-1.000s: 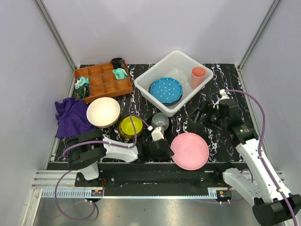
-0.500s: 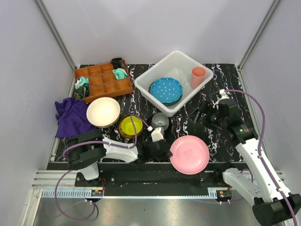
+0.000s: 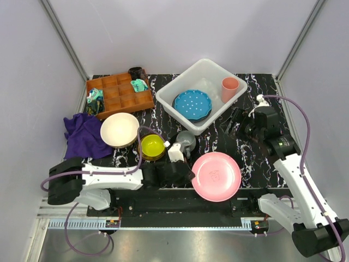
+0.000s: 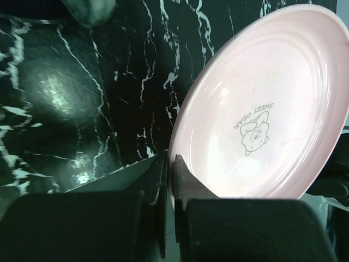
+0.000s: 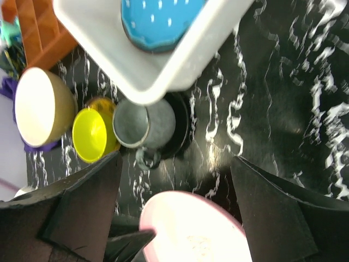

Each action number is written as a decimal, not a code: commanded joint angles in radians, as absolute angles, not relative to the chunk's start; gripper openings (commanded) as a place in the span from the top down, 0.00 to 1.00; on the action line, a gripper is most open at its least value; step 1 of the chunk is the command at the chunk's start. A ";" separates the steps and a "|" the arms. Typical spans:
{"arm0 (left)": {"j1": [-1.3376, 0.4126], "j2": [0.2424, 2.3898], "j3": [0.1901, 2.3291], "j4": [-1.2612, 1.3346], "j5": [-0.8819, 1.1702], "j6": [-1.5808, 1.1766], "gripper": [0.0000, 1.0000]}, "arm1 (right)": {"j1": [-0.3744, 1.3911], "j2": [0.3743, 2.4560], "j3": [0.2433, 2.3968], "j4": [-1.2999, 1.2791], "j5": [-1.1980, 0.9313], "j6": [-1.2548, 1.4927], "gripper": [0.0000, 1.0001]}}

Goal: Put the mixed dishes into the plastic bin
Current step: Pick up the plate at the center of the board, then place the plate in the plastic bin.

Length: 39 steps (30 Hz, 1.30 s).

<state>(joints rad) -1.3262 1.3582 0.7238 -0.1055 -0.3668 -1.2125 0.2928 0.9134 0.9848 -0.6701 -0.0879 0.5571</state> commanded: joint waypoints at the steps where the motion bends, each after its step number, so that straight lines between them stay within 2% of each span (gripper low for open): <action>1: -1.330 1.269 0.846 -0.289 -0.524 -1.152 1.00 | 0.296 0.904 1.081 -0.644 0.035 0.520 0.10; 7: -1.312 1.198 0.974 -0.516 -0.644 -1.085 1.00 | 0.296 0.864 1.114 -0.667 0.129 0.514 0.10; 14: -1.140 1.152 1.127 -0.655 -0.634 -0.899 1.00 | 0.298 0.842 1.072 -0.698 0.150 0.523 0.10; 18: -0.965 1.175 1.222 -0.658 -0.582 -0.773 1.00 | 0.296 0.813 1.032 -0.699 0.133 0.537 0.09; 26: -0.769 1.437 1.511 -0.661 -0.473 -0.588 1.00 | 0.296 0.778 0.976 -0.710 0.098 0.557 0.10; 33: -0.660 1.689 1.741 -0.638 -0.307 -0.546 1.00 | 0.296 0.744 0.933 -0.715 0.077 0.555 0.09; 39: -0.606 1.865 1.912 -0.635 -0.271 -0.471 1.00 | 0.296 0.732 0.904 -0.716 0.067 0.554 0.10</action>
<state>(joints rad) -0.6334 1.8065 1.7729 -0.6952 -0.3305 -0.5457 0.2935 0.7448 0.9165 -0.7254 0.0845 0.5514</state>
